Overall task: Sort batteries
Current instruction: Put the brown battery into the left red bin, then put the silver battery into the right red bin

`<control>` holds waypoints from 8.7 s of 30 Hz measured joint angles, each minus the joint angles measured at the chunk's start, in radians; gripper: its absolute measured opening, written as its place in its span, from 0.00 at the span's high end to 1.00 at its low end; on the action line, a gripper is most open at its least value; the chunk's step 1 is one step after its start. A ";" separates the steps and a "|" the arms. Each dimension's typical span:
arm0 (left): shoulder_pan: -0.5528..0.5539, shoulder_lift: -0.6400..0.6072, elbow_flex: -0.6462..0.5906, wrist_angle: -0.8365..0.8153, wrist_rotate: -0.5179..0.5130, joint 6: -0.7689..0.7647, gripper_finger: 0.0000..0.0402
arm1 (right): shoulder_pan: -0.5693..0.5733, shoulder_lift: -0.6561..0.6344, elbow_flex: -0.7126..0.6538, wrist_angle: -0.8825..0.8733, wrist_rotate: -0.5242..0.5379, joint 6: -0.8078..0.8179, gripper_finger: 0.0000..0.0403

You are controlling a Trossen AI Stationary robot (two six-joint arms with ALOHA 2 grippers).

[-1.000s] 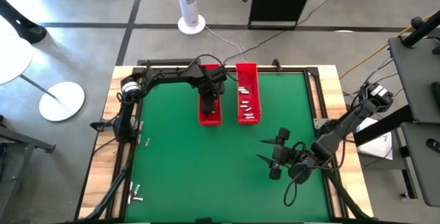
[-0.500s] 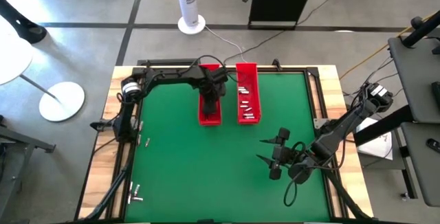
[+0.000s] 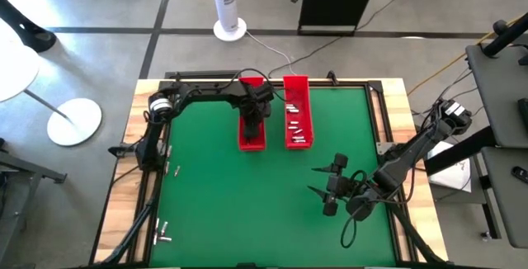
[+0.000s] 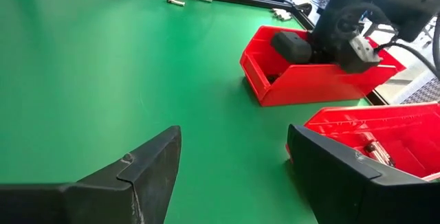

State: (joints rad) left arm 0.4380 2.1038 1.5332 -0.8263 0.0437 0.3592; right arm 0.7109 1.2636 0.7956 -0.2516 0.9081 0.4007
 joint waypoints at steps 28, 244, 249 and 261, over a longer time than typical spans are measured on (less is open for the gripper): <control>-0.003 0.010 0.011 -0.001 -0.063 0.006 0.64 | 0.000 0.000 0.000 -0.003 0.000 -0.008 0.35; -1.169 -0.241 -0.813 2.019 -0.791 -0.880 0.60 | -0.074 0.817 0.535 -0.806 -0.454 1.836 0.44; -1.169 -0.259 -0.791 2.018 -0.790 -0.808 0.60 | -0.063 0.820 0.564 -0.843 -0.528 1.795 0.59; -1.170 -0.273 -0.776 2.015 -0.791 -0.758 0.60 | -0.037 0.822 0.576 -0.853 -0.561 1.717 0.85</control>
State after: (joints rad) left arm -0.7319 1.8309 0.7570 1.1889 -0.7475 -0.3992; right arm 0.6735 2.0853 1.3720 -1.1050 0.3474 2.1177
